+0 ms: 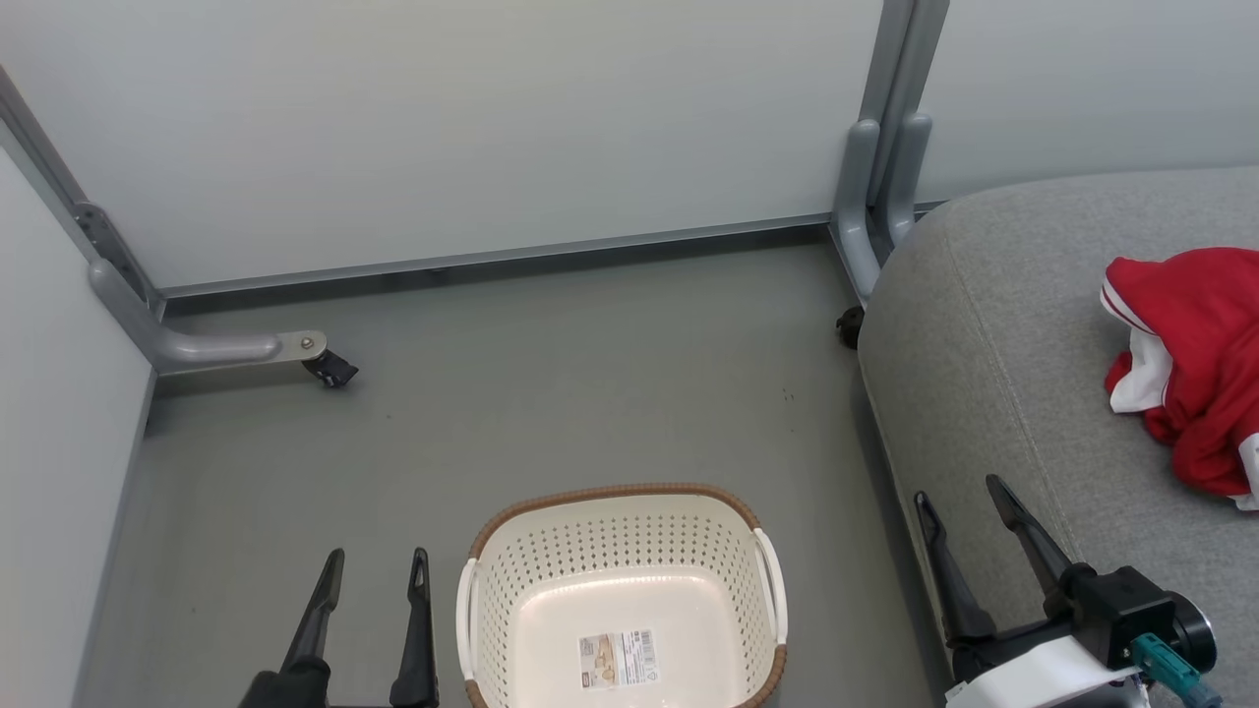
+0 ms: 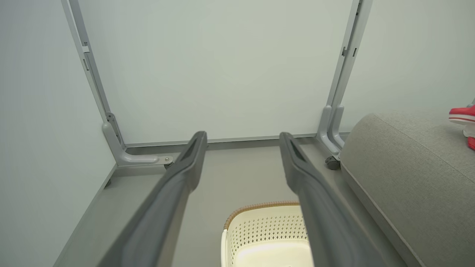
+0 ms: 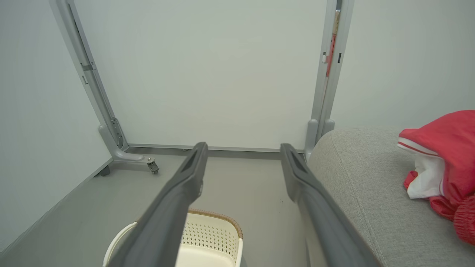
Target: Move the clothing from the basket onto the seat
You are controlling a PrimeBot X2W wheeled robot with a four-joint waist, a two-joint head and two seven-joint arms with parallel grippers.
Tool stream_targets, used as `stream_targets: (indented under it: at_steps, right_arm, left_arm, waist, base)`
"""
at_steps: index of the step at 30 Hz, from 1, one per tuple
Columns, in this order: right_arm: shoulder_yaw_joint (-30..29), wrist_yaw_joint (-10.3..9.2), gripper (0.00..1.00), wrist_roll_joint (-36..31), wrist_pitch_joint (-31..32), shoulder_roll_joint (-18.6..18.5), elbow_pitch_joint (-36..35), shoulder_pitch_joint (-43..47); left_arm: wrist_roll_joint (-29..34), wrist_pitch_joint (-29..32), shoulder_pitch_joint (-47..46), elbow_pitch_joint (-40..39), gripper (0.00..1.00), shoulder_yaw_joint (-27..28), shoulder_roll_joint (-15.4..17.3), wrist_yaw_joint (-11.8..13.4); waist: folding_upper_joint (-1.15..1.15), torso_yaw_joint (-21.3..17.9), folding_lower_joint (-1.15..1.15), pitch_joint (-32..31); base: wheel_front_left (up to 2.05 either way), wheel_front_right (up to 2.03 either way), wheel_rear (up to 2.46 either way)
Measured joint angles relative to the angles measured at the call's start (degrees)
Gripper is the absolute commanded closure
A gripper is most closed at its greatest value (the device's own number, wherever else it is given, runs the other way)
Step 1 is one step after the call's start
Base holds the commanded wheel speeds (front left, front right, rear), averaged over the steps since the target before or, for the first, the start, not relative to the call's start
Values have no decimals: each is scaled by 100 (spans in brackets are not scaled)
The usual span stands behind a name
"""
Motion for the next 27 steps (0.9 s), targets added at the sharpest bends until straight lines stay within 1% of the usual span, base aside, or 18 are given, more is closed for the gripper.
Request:
stream_targets:
  at_steps: [17, 18, 23, 27]
  right_arm:
    - [67, 0, 0, 3, 0, -12, 58, 157]
    - [67, 0, 100, 3, 1, -7, 87, 162]
    - [91, 0, 100, 46, 20, 51, 330, 236]
    - [68, 0, 100, 500, 111, 51, 369, 237]
  left_arm:
    - [78, -1, 73, 211, 0, -148, -10, -62]
    - [80, 0, 74, 241, 100, -153, -11, -60]
    - [35, 2, 83, 479, 100, -165, -10, -60]
    - [-434, 101, 79, 498, 100, -141, -2, -62]
  waist:
    - [0, -105, 0, -242]
    - [0, -104, 0, -244]
    - [0, -107, 0, -242]
    - [0, -122, 0, -230]
  base:
    - [0, 0, 0]
    - [0, 0, 0]
    - [0, 0, 0]
    - [0, 0, 0]
